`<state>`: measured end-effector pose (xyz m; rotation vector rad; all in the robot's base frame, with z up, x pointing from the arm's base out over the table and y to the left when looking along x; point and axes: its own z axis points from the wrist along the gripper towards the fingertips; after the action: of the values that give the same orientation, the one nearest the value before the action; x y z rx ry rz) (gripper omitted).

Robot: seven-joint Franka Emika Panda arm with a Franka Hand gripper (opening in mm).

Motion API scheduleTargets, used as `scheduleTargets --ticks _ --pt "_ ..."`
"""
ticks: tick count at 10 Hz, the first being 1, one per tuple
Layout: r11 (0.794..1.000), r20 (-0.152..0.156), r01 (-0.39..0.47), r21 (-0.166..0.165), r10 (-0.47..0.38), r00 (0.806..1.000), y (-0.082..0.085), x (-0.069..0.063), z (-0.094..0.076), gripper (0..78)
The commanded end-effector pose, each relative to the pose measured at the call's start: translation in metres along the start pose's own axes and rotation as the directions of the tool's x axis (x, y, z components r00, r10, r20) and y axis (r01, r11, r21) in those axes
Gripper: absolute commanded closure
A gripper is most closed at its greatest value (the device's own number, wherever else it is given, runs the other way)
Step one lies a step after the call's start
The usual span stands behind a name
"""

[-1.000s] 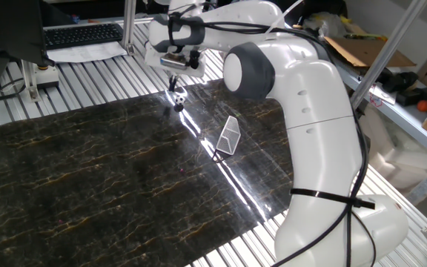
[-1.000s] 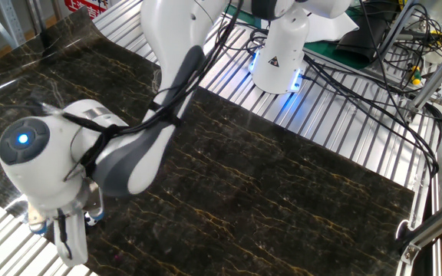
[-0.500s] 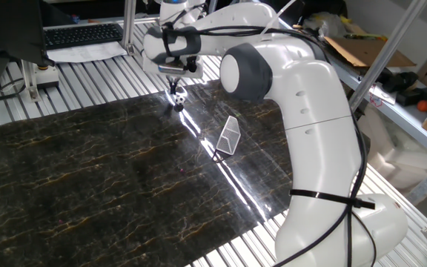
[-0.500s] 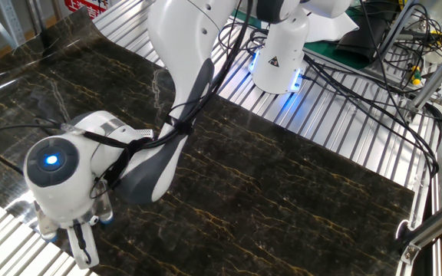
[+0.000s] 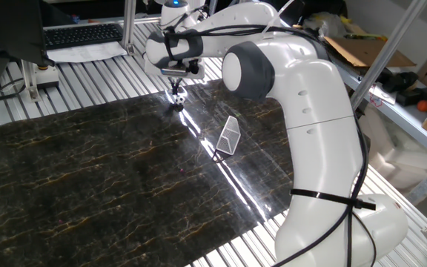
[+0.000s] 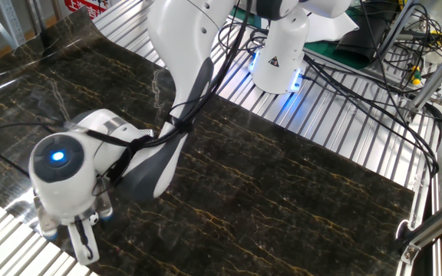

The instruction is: Push the soccer ball into the goal

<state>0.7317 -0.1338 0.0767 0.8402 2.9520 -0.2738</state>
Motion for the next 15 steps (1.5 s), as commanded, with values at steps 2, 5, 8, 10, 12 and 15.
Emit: scheduleTargets --ticks 2,5,8,10,12,15 --pt "0.999 0.022 0.023 0.022 -0.024 0.999 -0.008 0.011 0.008 76.4" --pt "0.999 0.006 0.035 0.018 -0.035 0.999 -0.008 0.019 0.011 76.4" --pt "0.999 -0.057 0.043 -0.021 -0.045 0.997 -0.01 0.025 0.009 76.4" --pt "0.998 -0.069 0.06 -0.02 -0.062 0.996 -0.011 0.037 0.012 76.4" --pt "0.998 -0.076 0.064 -0.016 -0.065 0.995 -0.012 0.04 0.01 76.4" --pt "0.981 -0.155 0.169 0.091 -0.154 0.976 -0.023 0.053 -0.007 76.4"
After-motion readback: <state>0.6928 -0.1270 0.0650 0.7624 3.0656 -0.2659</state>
